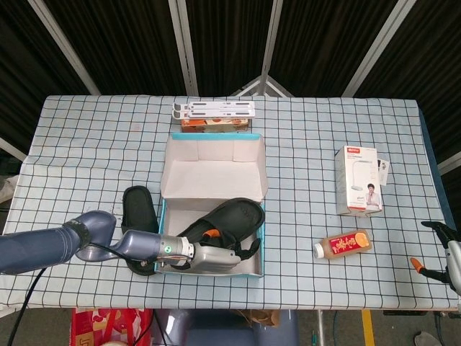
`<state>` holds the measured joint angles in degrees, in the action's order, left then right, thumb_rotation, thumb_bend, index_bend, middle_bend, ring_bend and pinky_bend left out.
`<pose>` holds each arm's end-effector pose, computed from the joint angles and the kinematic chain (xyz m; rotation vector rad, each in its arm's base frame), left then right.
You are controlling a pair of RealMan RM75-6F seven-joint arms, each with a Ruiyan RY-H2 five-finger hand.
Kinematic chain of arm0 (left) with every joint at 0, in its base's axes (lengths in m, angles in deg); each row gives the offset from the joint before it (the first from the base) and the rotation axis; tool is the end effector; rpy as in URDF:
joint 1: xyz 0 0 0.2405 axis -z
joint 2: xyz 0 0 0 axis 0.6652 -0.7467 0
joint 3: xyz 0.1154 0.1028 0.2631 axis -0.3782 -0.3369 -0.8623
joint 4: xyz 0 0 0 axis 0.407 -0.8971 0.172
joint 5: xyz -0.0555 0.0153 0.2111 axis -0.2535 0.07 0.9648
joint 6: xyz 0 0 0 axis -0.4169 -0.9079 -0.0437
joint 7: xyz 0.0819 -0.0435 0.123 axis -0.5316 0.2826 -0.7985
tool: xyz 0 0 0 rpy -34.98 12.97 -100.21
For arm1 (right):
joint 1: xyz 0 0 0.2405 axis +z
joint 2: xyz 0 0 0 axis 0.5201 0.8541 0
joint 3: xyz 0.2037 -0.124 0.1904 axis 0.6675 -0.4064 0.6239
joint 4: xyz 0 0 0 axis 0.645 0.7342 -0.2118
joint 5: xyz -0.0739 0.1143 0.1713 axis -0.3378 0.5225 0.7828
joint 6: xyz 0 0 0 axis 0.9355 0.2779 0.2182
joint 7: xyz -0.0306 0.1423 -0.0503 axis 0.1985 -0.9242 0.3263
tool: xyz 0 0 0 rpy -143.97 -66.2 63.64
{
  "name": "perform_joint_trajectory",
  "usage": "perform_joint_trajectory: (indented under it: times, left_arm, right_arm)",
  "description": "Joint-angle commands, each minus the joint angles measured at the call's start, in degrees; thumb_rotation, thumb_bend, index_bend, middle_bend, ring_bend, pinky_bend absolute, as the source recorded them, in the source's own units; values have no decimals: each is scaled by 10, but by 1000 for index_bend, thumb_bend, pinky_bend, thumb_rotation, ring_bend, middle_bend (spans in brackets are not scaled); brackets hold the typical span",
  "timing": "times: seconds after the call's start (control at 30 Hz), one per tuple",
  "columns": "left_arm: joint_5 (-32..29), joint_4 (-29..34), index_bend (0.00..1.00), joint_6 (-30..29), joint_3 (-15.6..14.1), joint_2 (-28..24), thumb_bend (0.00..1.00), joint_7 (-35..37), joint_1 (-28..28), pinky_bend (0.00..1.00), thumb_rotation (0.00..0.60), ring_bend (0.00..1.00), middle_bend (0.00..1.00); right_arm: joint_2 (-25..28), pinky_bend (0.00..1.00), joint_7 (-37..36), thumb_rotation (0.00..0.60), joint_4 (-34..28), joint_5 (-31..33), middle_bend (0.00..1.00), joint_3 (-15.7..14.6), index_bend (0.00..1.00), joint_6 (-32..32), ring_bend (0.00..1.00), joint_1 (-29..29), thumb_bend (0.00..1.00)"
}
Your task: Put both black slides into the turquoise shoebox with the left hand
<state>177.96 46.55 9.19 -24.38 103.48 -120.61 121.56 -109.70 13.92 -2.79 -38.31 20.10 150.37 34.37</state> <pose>-0.0055 0.3505 -0.0096 -2.1299 1.7897 -0.6025 -0.4018 -0.1878 0.2122 1.2287 -1.1139 0.8485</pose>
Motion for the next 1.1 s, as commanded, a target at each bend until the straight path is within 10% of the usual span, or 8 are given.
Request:
perform_joint_trajectory:
  times: [0.03,0.73,1.1]
  left_arm:
    - [3,-6,343,1,6,0,527,6,5,201,600,206,630]
    - [67,-35,337,10,-25,-14,523,45,38,201,600,205,571]
    - [48,-30,192,33,-8,13,260,34,30,184,600,116,298]
  right_arm:
    - [0,270,0,600,0,0,252,0,259,-1,260,0,234]
    - [3,270,-1,600,-2,11,252,1,259,-13,260,2,234]
    - [6,271,-7,600,-3,12,252,1,259,-13,260,0,234]
